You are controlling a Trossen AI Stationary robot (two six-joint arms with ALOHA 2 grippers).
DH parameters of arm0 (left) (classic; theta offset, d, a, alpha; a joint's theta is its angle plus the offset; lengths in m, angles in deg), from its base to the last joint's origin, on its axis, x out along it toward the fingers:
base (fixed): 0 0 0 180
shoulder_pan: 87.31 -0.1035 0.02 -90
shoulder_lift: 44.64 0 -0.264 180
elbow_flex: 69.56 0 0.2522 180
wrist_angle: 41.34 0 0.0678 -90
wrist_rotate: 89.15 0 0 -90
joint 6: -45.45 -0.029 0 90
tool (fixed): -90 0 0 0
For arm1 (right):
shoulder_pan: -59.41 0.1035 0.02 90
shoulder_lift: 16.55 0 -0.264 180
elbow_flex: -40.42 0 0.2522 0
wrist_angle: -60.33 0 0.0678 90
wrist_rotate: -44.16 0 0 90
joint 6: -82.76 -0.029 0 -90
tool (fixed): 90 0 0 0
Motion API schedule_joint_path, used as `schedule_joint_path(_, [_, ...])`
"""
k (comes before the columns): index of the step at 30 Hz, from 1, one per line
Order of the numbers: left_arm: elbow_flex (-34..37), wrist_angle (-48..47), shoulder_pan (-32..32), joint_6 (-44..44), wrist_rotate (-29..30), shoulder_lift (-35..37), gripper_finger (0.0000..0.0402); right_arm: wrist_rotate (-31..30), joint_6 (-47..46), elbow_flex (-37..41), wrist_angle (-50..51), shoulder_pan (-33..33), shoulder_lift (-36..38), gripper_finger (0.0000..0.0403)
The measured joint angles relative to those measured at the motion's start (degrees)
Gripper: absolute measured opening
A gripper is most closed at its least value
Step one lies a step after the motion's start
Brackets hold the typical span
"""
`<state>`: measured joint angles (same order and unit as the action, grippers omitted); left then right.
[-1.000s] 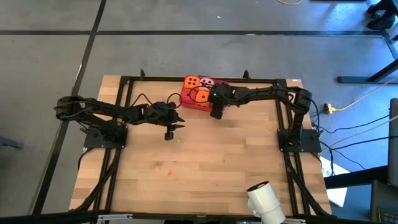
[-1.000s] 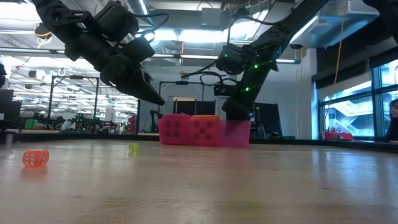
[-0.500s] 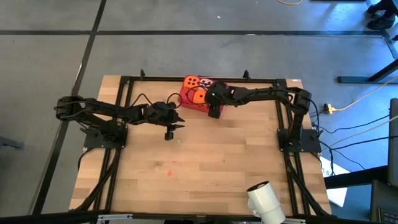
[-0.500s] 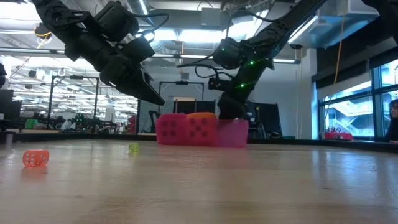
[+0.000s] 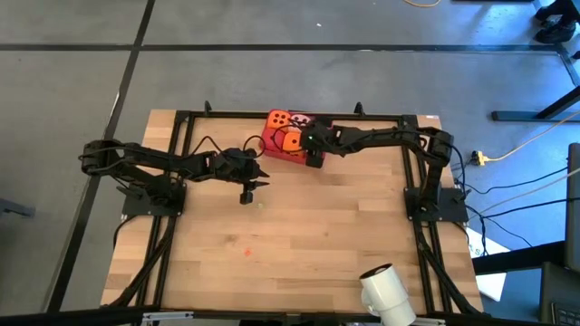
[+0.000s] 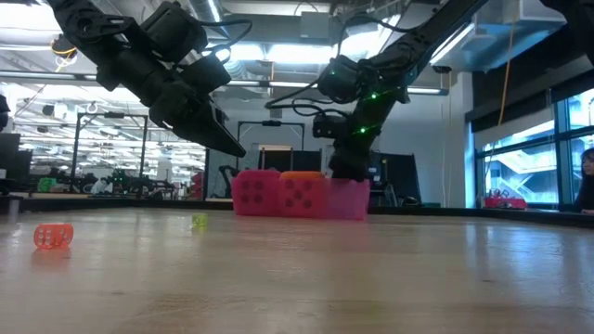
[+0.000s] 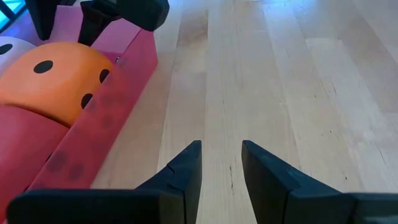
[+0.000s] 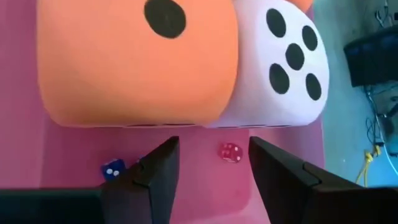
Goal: Pick & Place Dice
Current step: Put the small light green die into the red bin
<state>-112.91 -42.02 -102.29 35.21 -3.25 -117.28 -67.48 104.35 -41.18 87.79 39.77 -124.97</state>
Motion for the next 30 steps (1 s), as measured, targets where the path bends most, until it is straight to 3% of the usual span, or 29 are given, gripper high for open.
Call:
schedule_joint_path(8, [0.00,-0.85,0.02,0.17,-0.24,0.02,0.0109,-0.31,-1.40,-0.02,5.89,3.10,2.51,0.0191])
schedule_joint_path(14, [0.00,-7.01,1.09,1.31,-2.74,-1.12,0.0109,-0.09,-7.81,-0.03,11.62,6.22,9.68,0.0191])
schedule_joint_path(20, [0.00,-6.49,3.83,3.43,-7.95,-4.93,0.0109,2.67,-13.23,1.04,17.13,8.13,16.46,0.0191])
schedule_joint_path(25, [-0.02,-5.46,7.28,5.17,-7.57,-7.52,0.0109,10.66,-14.45,8.98,13.19,8.56,19.20,0.0191])
schedule_joint_path(30, [-0.02,-5.16,9.47,9.99,-4.86,-8.58,0.0109,12.24,-15.27,16.18,2.60,8.47,20.09,0.0191])
